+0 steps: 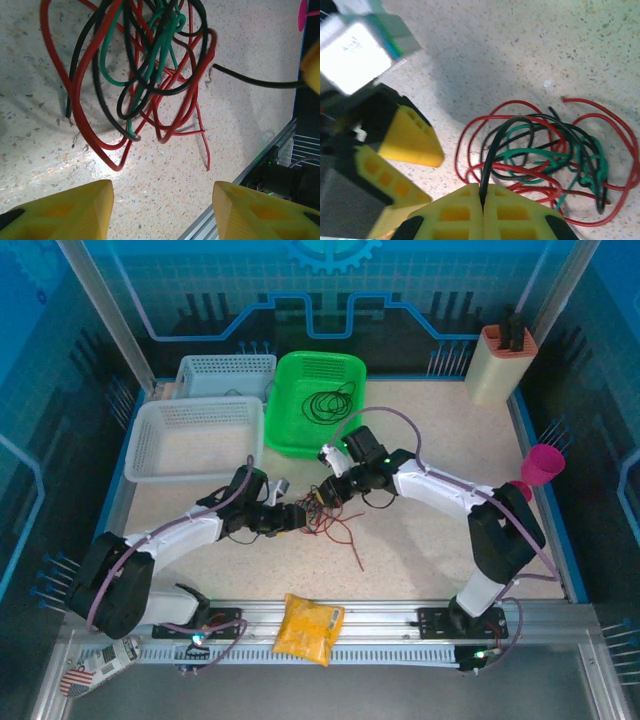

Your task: Untangle the cables

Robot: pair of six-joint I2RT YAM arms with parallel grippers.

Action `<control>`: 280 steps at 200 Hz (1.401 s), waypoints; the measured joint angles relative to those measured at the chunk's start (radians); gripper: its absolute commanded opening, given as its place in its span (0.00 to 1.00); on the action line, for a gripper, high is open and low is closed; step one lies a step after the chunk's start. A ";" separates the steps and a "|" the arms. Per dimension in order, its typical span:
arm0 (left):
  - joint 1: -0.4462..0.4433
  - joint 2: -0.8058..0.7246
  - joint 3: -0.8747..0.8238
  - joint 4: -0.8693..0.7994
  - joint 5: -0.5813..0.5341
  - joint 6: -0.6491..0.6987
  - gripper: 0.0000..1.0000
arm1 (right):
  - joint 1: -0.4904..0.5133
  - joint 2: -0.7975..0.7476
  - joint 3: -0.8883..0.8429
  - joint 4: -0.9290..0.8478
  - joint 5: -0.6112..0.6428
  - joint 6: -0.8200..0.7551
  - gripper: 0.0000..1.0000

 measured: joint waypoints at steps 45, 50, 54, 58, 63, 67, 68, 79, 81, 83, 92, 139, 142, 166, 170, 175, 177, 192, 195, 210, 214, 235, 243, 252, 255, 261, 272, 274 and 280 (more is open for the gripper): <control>-0.015 0.067 0.035 0.037 -0.004 0.021 0.45 | -0.002 -0.005 0.000 0.000 -0.036 0.050 0.00; -0.017 0.074 0.041 0.039 -0.004 0.021 0.44 | -0.002 -0.005 0.000 -0.001 -0.039 0.055 0.00; -0.018 0.080 0.045 0.043 -0.004 0.021 0.43 | -0.002 -0.005 0.000 -0.001 -0.042 0.057 0.00; -0.019 0.086 0.051 0.047 -0.004 0.022 0.43 | -0.002 -0.005 0.000 0.000 -0.044 0.060 0.00; -0.022 0.093 0.058 0.051 -0.004 0.022 0.42 | -0.002 -0.005 0.000 0.000 -0.047 0.061 0.00; -0.024 0.101 0.064 0.055 -0.005 0.022 0.41 | -0.002 -0.005 0.000 0.000 -0.048 0.064 0.00; -0.024 0.103 0.066 0.056 -0.005 0.023 0.41 | -0.002 -0.005 0.000 0.000 -0.049 0.064 0.00; -0.028 0.120 0.081 0.070 -0.005 0.024 0.39 | -0.002 -0.005 0.000 0.000 -0.051 0.068 0.00; -0.029 0.123 0.083 0.074 -0.005 0.025 0.39 | -0.003 -0.005 0.000 0.000 -0.052 0.069 0.00; -0.030 0.127 0.085 0.078 -0.005 0.025 0.39 | -0.003 -0.005 0.000 0.000 -0.053 0.069 0.00; -0.033 0.140 0.092 0.090 -0.007 0.024 0.36 | -0.004 -0.005 0.000 0.001 -0.058 0.076 0.00; -0.046 0.209 0.105 0.136 -0.013 0.018 0.00 | -0.023 -0.010 0.000 0.003 -0.076 0.094 0.00; -0.046 0.211 0.105 0.136 -0.013 0.033 0.00 | -0.026 -0.010 0.000 0.003 -0.076 0.095 0.00; -0.048 0.196 0.109 0.132 -0.019 0.038 0.00 | -0.047 -0.012 -0.001 0.003 -0.072 0.105 0.00; -0.048 0.190 0.109 0.131 -0.019 0.040 0.00 | -0.050 -0.012 -0.001 0.003 -0.072 0.106 0.00; -0.048 0.174 0.109 0.127 -0.019 0.044 0.00 | -0.057 -0.012 -0.002 0.003 -0.071 0.111 0.00; -0.048 0.169 0.109 0.126 -0.019 0.044 0.00 | -0.059 -0.012 -0.003 0.003 -0.069 0.113 0.00; -0.050 0.110 0.113 0.105 -0.018 0.059 0.00 | -0.082 -0.012 -0.013 0.011 -0.060 0.132 0.00; -0.050 0.098 0.113 0.102 -0.016 0.061 0.00 | -0.087 -0.011 -0.015 0.013 -0.057 0.139 0.00; -0.051 0.034 0.122 0.077 -0.006 0.075 0.00 | -0.116 -0.009 -0.027 0.027 -0.041 0.169 0.00; -0.051 0.018 0.124 0.071 -0.003 0.076 0.00 | -0.127 -0.006 -0.030 0.031 -0.036 0.179 0.00; -0.051 -0.060 0.125 0.036 0.012 0.086 0.00 | -0.167 0.014 -0.037 0.058 -0.014 0.234 0.00; -0.051 -0.087 0.125 0.020 0.019 0.093 0.00 | -0.179 0.021 -0.041 0.068 -0.008 0.253 0.00; -0.051 -0.115 0.125 0.006 0.027 0.095 0.00 | -0.186 0.028 -0.044 0.074 0.001 0.271 0.00; -0.051 -0.126 0.125 0.003 0.030 0.096 0.00 | -0.188 0.031 -0.046 0.076 0.004 0.277 0.00; -0.051 -0.145 0.125 -0.006 0.035 0.096 0.00 | -0.192 0.034 -0.048 0.078 0.009 0.288 0.00; -0.051 -0.184 0.126 -0.017 0.043 0.096 0.00 | -0.193 0.041 -0.048 0.080 0.014 0.306 0.00; -0.051 -0.189 0.127 -0.019 0.045 0.096 0.00 | -0.193 0.043 -0.048 0.081 0.014 0.309 0.00; -0.051 -0.208 0.132 -0.027 0.048 0.096 0.00 | -0.193 0.045 -0.048 0.082 0.016 0.316 0.00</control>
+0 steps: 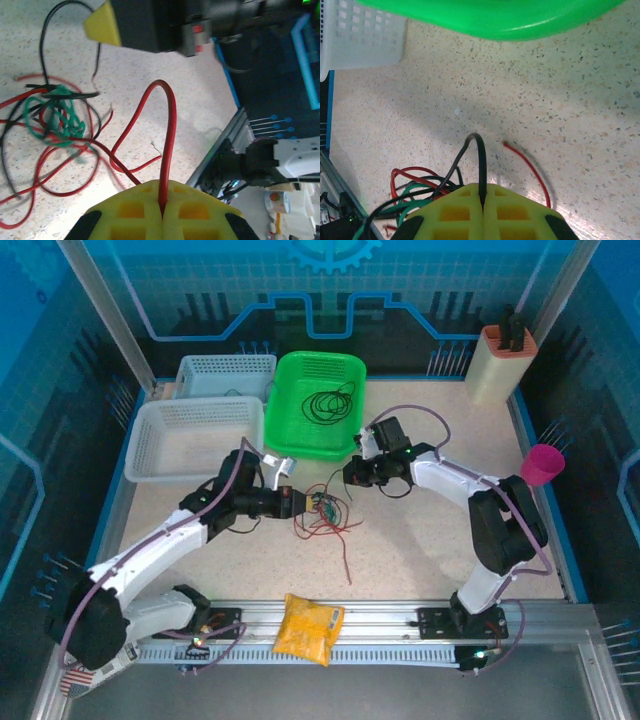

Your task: Untangle the cables

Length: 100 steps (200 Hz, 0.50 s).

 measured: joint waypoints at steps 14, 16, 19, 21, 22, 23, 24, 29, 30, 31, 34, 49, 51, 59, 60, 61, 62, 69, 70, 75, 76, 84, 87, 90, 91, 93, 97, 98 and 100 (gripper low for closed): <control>0.000 -0.031 0.023 -0.012 0.005 -0.001 0.00 | 0.000 0.001 -0.008 0.004 0.008 0.014 0.00; 0.000 -0.034 0.026 -0.013 0.005 -0.001 0.00 | 0.000 0.001 -0.008 0.005 0.009 0.015 0.00; 0.000 -0.039 0.034 -0.016 0.006 -0.001 0.00 | 0.000 0.001 -0.011 0.005 0.011 0.018 0.00; 0.000 -0.040 0.038 -0.016 0.006 0.000 0.00 | 0.000 0.001 -0.012 0.005 0.013 0.020 0.00; 0.000 -0.042 0.042 -0.018 0.006 -0.001 0.00 | 0.000 0.001 -0.013 0.005 0.014 0.021 0.00; 0.000 -0.043 0.043 -0.019 0.006 -0.001 0.00 | 0.000 0.001 -0.014 0.004 0.015 0.022 0.00; 0.000 -0.044 0.047 -0.020 0.006 -0.001 0.00 | 0.000 0.001 -0.014 0.004 0.016 0.022 0.00; 0.000 -0.047 0.060 -0.024 0.006 -0.001 0.00 | 0.000 0.001 -0.018 0.004 0.020 0.026 0.00; 0.000 -0.048 0.064 -0.026 0.006 -0.001 0.00 | 0.000 0.001 -0.019 0.004 0.020 0.026 0.00; 0.000 -0.048 0.066 -0.026 0.006 -0.001 0.00 | 0.000 0.001 -0.020 0.003 0.021 0.026 0.00; 0.000 -0.049 0.075 -0.027 0.006 -0.001 0.00 | 0.000 0.001 -0.022 0.002 0.023 0.027 0.00; 0.000 -0.049 0.117 -0.031 0.006 -0.003 0.00 | 0.000 0.001 -0.033 -0.002 0.040 0.032 0.00; 0.000 -0.049 0.122 -0.031 0.005 -0.003 0.00 | 0.000 0.001 -0.035 -0.003 0.042 0.033 0.00; 0.001 -0.050 0.139 -0.034 0.006 -0.004 0.00 | 0.000 0.001 -0.043 -0.004 0.051 0.033 0.00; 0.002 -0.050 0.140 -0.034 0.006 -0.004 0.00 | 0.000 0.001 -0.043 -0.004 0.051 0.033 0.00; 0.002 -0.049 0.142 -0.034 0.006 -0.004 0.00 | 0.000 0.001 -0.045 -0.004 0.053 0.032 0.00; 0.002 -0.049 0.144 -0.034 0.006 -0.004 0.00 | 0.000 0.001 -0.046 -0.004 0.053 0.032 0.00; 0.002 -0.049 0.154 -0.034 0.006 -0.005 0.00 | 0.000 0.001 -0.054 -0.005 0.060 0.032 0.00; 0.002 -0.049 0.156 -0.034 0.006 -0.005 0.00 | 0.000 0.001 -0.055 -0.005 0.060 0.032 0.00; 0.003 -0.049 0.161 -0.033 0.006 -0.008 0.00 | 0.000 0.001 -0.060 -0.005 0.063 0.032 0.00; 0.004 -0.050 0.162 -0.033 0.006 -0.008 0.00 | 0.000 0.001 -0.061 -0.006 0.064 0.032 0.00; 0.006 -0.050 0.168 -0.034 0.006 -0.012 0.00 | 0.000 0.001 -0.067 -0.008 0.064 0.032 0.00; 0.006 -0.050 0.170 -0.034 0.006 -0.014 0.00 | 0.000 0.001 -0.070 -0.008 0.064 0.032 0.00; 0.007 -0.050 0.171 -0.033 0.006 -0.016 0.00 | 0.000 0.001 -0.071 -0.008 0.064 0.032 0.00; 0.007 -0.050 0.172 -0.034 0.006 -0.018 0.00 | 0.000 0.001 -0.072 -0.008 0.064 0.032 0.00; 0.007 -0.049 0.172 -0.033 0.006 -0.021 0.00 | 0.000 0.001 -0.072 -0.008 0.063 0.032 0.00; 0.007 -0.050 0.174 -0.034 0.005 -0.023 0.00 | 0.000 0.000 -0.076 -0.007 0.063 0.032 0.03; 0.007 -0.050 0.174 -0.034 0.005 -0.023 0.00 | 0.000 0.000 -0.076 -0.006 0.063 0.032 0.04; 0.008 -0.050 0.174 -0.033 0.005 -0.024 0.00 | 0.000 0.000 -0.077 -0.006 0.062 0.032 0.05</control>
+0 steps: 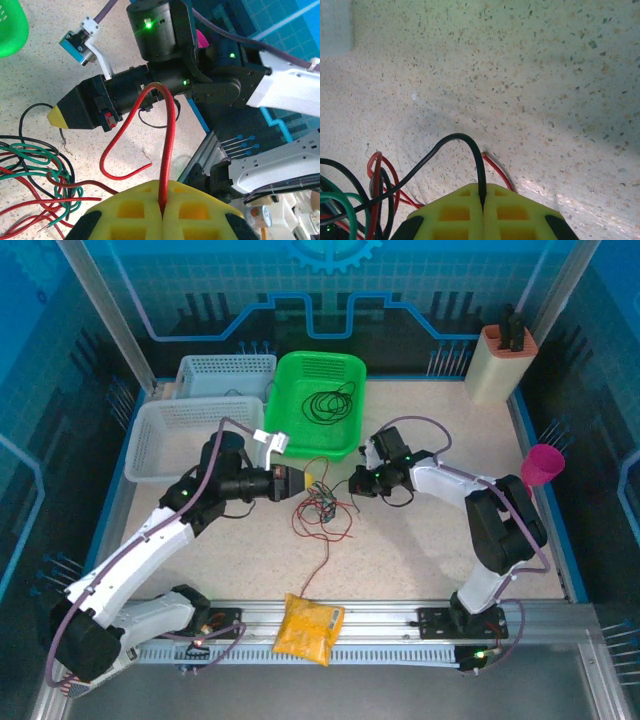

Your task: Untangle the cables

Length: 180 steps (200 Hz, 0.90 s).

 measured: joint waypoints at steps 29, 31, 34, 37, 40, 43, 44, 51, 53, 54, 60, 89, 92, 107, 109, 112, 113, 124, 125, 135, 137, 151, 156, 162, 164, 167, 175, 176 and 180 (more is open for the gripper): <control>0.000 0.001 0.001 0.000 -0.001 -0.006 0.00 | -0.001 -0.027 -0.021 0.021 -0.023 0.004 0.35; 0.000 0.001 0.001 0.000 -0.001 -0.006 0.00 | -0.002 -0.031 -0.023 0.023 -0.027 -0.005 0.36; 0.000 0.001 0.001 0.000 -0.001 -0.006 0.00 | -0.002 -0.038 -0.026 0.024 -0.032 0.000 0.38; 0.000 0.002 0.001 0.001 -0.001 -0.006 0.00 | -0.003 -0.047 -0.029 0.025 -0.036 -0.006 0.40; 0.000 0.002 0.001 0.002 -0.001 -0.006 0.00 | -0.004 -0.055 -0.032 0.025 -0.043 -0.006 0.40; 0.000 0.003 0.001 0.006 -0.001 -0.007 0.00 | -0.005 -0.065 -0.035 0.025 -0.044 -0.007 0.42; 0.000 0.004 0.001 0.006 -0.001 -0.007 0.00 | -0.005 -0.070 -0.036 0.025 -0.047 -0.013 0.42; 0.000 0.008 0.001 0.015 0.000 -0.007 0.00 | -0.009 -0.100 -0.044 0.024 -0.052 -0.015 0.45; 0.000 0.009 0.001 0.016 -0.001 -0.007 0.00 | -0.010 -0.107 -0.047 0.025 -0.054 -0.015 0.46; 0.000 0.010 0.001 0.018 -0.001 -0.008 0.00 | -0.011 -0.115 -0.048 0.024 -0.055 -0.014 0.46; 0.000 0.015 0.001 0.026 0.000 -0.010 0.00 | -0.017 -0.148 -0.058 0.023 -0.061 -0.018 0.49; 0.000 0.050 0.001 0.047 0.000 -0.014 0.00 | -0.057 -0.341 -0.118 -0.001 -0.079 -0.023 0.52; 0.000 0.053 0.001 0.048 0.000 -0.014 0.00 | -0.059 -0.359 -0.124 -0.005 -0.081 -0.023 0.53; 0.000 0.070 0.002 0.056 0.000 -0.014 0.00 | -0.063 -0.447 -0.162 -0.026 -0.098 -0.021 0.52; 0.000 0.073 0.002 0.057 0.000 -0.014 0.00 | -0.063 -0.459 -0.169 -0.030 -0.101 -0.019 0.52; 0.000 0.075 0.002 0.058 0.000 -0.014 0.00 | -0.062 -0.473 -0.179 -0.032 -0.105 -0.018 0.52; 0.000 0.076 0.002 0.058 0.000 -0.014 0.00 | -0.062 -0.476 -0.182 -0.032 -0.107 -0.018 0.52; 0.000 0.085 0.003 0.061 0.000 -0.014 0.00 | -0.062 -0.521 -0.220 -0.043 -0.132 -0.002 0.50; 0.000 0.085 0.003 0.061 0.000 -0.014 0.00 | -0.062 -0.525 -0.226 -0.045 -0.135 0.001 0.50; 0.000 0.088 0.005 0.060 0.000 -0.013 0.00 | -0.062 -0.552 -0.256 -0.057 -0.161 0.016 0.48; 0.000 0.088 0.006 0.061 0.000 -0.013 0.00 | -0.062 -0.556 -0.262 -0.059 -0.167 0.020 0.47; 0.000 0.090 0.014 0.060 0.000 -0.013 0.00 | -0.062 -0.576 -0.291 -0.075 -0.200 0.048 0.43; 0.000 0.091 0.017 0.061 0.000 -0.013 0.00 | -0.061 -0.580 -0.296 -0.080 -0.210 0.054 0.43; 0.000 0.092 0.021 0.062 0.000 -0.013 0.00 | -0.059 -0.583 -0.300 -0.087 -0.222 0.063 0.43; 0.000 0.092 0.022 0.062 0.000 -0.013 0.00 | -0.057 -0.584 -0.301 -0.089 -0.227 0.064 0.43; 0.000 0.092 0.024 0.064 0.000 -0.013 0.00 | -0.056 -0.584 -0.301 -0.092 -0.232 0.066 0.44; 0.001 0.093 0.029 0.066 0.000 -0.013 0.00 | -0.045 -0.584 -0.301 -0.093 -0.247 0.067 0.44; 0.001 0.093 0.030 0.068 0.000 -0.013 0.00 | -0.044 -0.584 -0.301 -0.093 -0.248 0.067 0.45; 0.001 0.094 0.032 0.068 0.000 -0.013 0.00 | -0.038 -0.584 -0.301 -0.093 -0.255 0.067 0.45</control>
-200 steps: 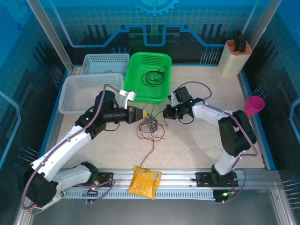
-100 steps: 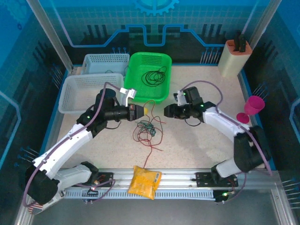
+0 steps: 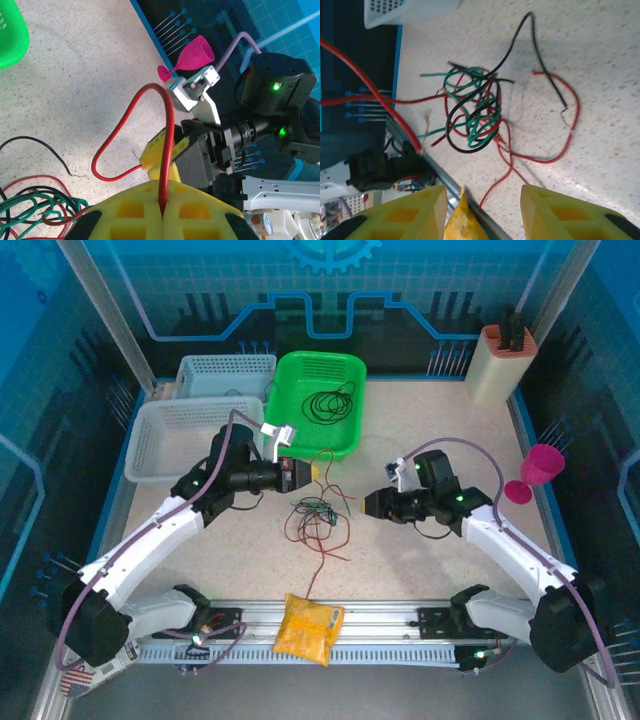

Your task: Untangle the cables

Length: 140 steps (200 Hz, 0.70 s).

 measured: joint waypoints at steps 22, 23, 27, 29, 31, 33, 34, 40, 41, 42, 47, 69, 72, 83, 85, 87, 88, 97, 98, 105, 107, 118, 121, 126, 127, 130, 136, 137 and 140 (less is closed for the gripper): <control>0.000 0.011 0.012 0.011 0.000 0.000 0.00 | 0.045 0.011 0.000 0.004 -0.025 -0.008 0.46; 0.000 0.011 0.012 0.011 0.000 0.000 0.00 | 0.048 0.014 0.000 0.005 -0.027 -0.007 0.46; 0.000 0.013 0.014 0.013 0.000 0.000 0.00 | 0.055 0.019 0.000 0.007 -0.028 -0.008 0.46; 0.000 0.015 0.016 0.014 0.000 0.000 0.00 | 0.060 0.022 0.000 0.010 -0.030 -0.007 0.46; 0.000 0.016 0.016 0.016 0.000 0.000 0.00 | 0.062 0.024 0.000 0.011 -0.031 -0.007 0.46; 0.000 0.017 0.016 0.018 0.000 0.000 0.00 | 0.065 0.028 0.000 0.013 -0.030 -0.006 0.46; 0.000 0.017 0.017 0.018 0.000 0.000 0.00 | 0.066 0.029 0.000 0.014 -0.031 -0.006 0.46; 0.000 0.020 0.018 0.021 0.000 0.000 0.00 | 0.074 0.038 0.000 0.025 -0.031 0.001 0.46; 0.000 0.020 0.018 0.021 0.000 0.000 0.00 | 0.074 0.039 0.000 0.026 -0.030 0.001 0.46; 0.000 0.020 0.018 0.021 0.000 0.000 0.00 | 0.076 0.042 0.000 0.029 -0.031 0.002 0.46; 0.000 0.022 0.018 0.022 0.000 0.000 0.00 | 0.080 0.047 -0.002 0.041 -0.029 0.009 0.46; 0.000 0.034 0.026 0.023 0.000 -0.001 0.00 | 0.093 0.064 -0.026 0.126 -0.028 0.058 0.44; 0.000 0.037 0.028 0.023 0.000 -0.001 0.00 | 0.094 0.066 -0.030 0.140 -0.027 0.069 0.43; 0.000 0.042 0.032 0.026 0.000 -0.001 0.00 | 0.098 0.076 -0.044 0.183 -0.024 0.098 0.40; 0.000 0.042 0.032 0.026 0.000 -0.001 0.00 | 0.100 0.080 -0.047 0.193 -0.024 0.106 0.40; 0.000 0.043 0.033 0.027 0.000 -0.001 0.00 | 0.100 0.082 -0.048 0.198 -0.023 0.113 0.39; 0.000 0.043 0.033 0.027 0.000 -0.001 0.00 | 0.101 0.084 -0.049 0.203 -0.022 0.117 0.39; 0.000 0.045 0.034 0.031 0.000 -0.001 0.00 | 0.107 0.101 -0.054 0.233 -0.019 0.140 0.39; 0.000 0.045 0.035 0.031 0.000 -0.001 0.00 | 0.108 0.103 -0.054 0.236 -0.019 0.142 0.39; 0.000 0.046 0.035 0.033 0.000 -0.001 0.00 | 0.113 0.119 -0.055 0.258 -0.018 0.163 0.38; 0.000 0.046 0.035 0.034 0.000 -0.001 0.00 | 0.114 0.124 -0.056 0.264 -0.018 0.170 0.37; 0.000 0.048 0.036 0.038 0.000 -0.001 0.00 | 0.121 0.147 -0.057 0.296 -0.014 0.198 0.36; 0.000 0.048 0.037 0.039 0.000 -0.001 0.00 | 0.123 0.152 -0.058 0.306 -0.013 0.208 0.36; 0.000 0.049 0.038 0.038 0.000 -0.001 0.00 | 0.125 0.159 -0.060 0.320 -0.010 0.219 0.35; 0.000 0.050 0.039 0.039 0.000 -0.001 0.00 | 0.125 0.162 -0.061 0.325 -0.009 0.224 0.35; 0.000 0.050 0.039 0.039 0.000 -0.001 0.00 | 0.126 0.165 -0.061 0.332 -0.007 0.231 0.35; 0.000 0.051 0.040 0.041 0.000 -0.001 0.00 | 0.127 0.173 -0.066 0.354 -0.005 0.250 0.35; 0.000 0.051 0.040 0.042 0.000 -0.001 0.00 | 0.127 0.175 -0.068 0.360 -0.004 0.254 0.35; 0.000 0.051 0.040 0.043 0.000 -0.001 0.00 | 0.127 0.179 -0.070 0.371 -0.002 0.262 0.35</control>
